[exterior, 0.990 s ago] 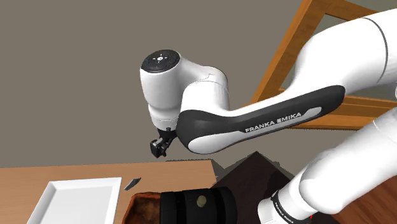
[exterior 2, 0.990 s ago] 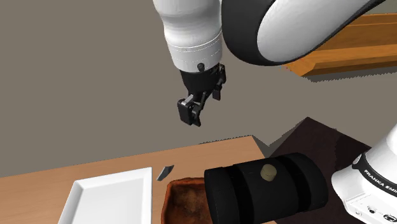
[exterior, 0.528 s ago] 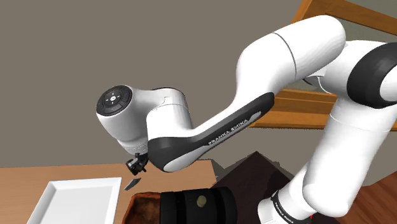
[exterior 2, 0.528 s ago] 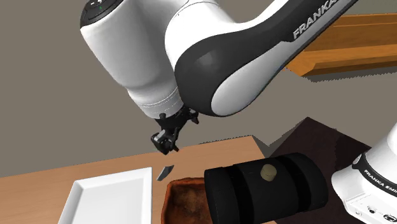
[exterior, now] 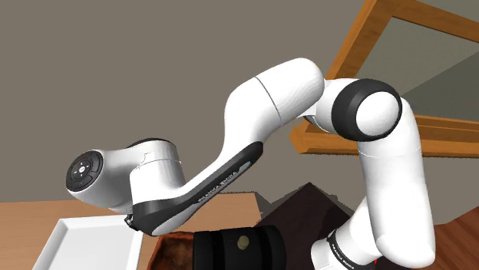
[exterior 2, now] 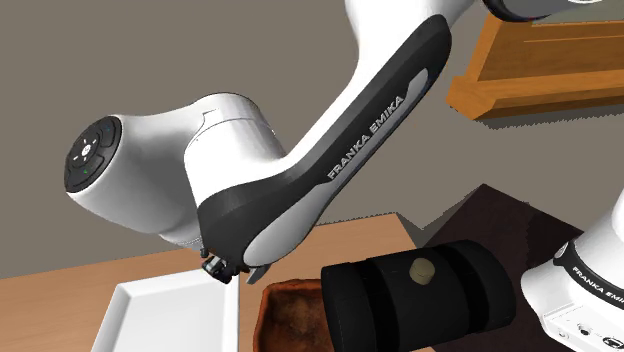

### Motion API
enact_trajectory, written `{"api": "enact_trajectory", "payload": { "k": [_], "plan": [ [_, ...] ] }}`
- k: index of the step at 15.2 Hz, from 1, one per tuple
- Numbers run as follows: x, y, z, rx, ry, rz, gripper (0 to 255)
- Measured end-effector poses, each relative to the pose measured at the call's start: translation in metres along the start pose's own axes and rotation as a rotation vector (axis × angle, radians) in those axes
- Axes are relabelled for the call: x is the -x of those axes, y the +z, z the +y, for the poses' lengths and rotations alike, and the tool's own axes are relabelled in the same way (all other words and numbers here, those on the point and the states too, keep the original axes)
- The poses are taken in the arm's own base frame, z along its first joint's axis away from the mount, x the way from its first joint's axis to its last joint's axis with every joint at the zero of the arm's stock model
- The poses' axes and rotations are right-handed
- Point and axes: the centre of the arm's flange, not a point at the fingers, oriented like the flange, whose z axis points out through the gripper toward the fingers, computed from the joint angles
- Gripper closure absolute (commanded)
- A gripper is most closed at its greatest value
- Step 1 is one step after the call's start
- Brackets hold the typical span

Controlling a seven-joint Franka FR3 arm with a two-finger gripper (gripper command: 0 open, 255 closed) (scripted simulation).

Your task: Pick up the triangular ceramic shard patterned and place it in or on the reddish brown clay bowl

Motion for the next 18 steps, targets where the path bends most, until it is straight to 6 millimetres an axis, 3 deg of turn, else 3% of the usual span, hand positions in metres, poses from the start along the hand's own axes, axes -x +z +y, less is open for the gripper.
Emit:
{"api": "enact_trajectory", "payload": {
  "k": [4,6,12,18],
  "plan": [
    [-0.016,0.023,-0.047,0.039,0.002,-0.003,0],
    [-0.021,0.036,-0.059,0.050,0.002,-0.003,0],
    [-0.023,0.070,-0.061,0.054,0.003,-0.003,0],
    [-0.023,0.077,-0.061,0.055,0.002,-0.003,0]
  ]
}}
